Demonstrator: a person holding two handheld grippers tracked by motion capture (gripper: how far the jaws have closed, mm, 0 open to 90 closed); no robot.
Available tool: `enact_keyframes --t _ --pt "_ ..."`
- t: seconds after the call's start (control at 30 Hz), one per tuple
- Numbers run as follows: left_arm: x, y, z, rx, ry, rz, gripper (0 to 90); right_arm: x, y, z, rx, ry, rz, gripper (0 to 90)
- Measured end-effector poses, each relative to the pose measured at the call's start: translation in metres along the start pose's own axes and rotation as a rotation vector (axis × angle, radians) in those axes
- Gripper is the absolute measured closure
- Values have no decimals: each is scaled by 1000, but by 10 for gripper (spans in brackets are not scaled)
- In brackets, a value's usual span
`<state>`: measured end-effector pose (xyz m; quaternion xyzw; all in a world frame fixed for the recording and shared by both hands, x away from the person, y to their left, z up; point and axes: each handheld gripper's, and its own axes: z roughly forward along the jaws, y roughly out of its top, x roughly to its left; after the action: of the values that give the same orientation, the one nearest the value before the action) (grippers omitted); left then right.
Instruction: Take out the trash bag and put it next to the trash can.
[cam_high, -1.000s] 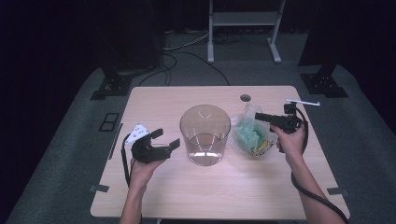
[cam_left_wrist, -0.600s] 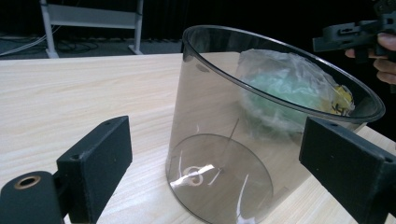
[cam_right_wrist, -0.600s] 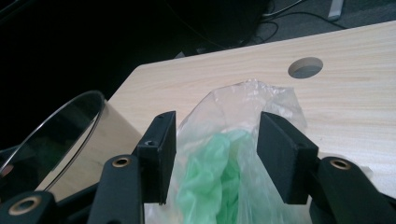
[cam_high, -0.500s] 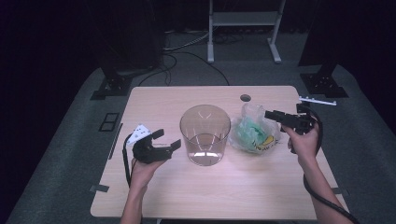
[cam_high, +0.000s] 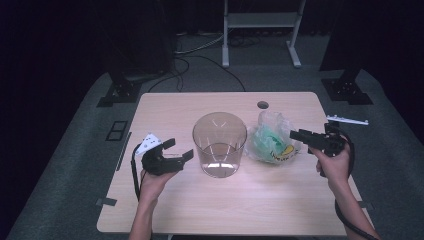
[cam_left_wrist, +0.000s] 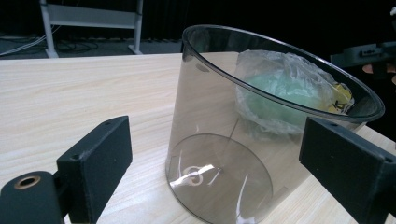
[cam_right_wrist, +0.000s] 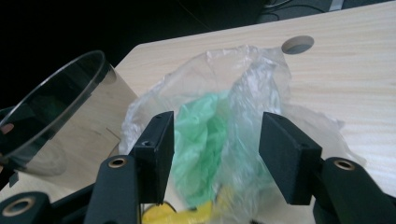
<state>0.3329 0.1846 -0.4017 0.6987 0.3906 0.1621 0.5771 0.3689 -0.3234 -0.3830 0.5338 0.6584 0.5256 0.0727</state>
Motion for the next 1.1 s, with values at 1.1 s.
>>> enact_keyframes --t 1.1 --pt "1 -1 -1 -6 -9 -11 82 -23 -61 -28 -13 -17 23 421"
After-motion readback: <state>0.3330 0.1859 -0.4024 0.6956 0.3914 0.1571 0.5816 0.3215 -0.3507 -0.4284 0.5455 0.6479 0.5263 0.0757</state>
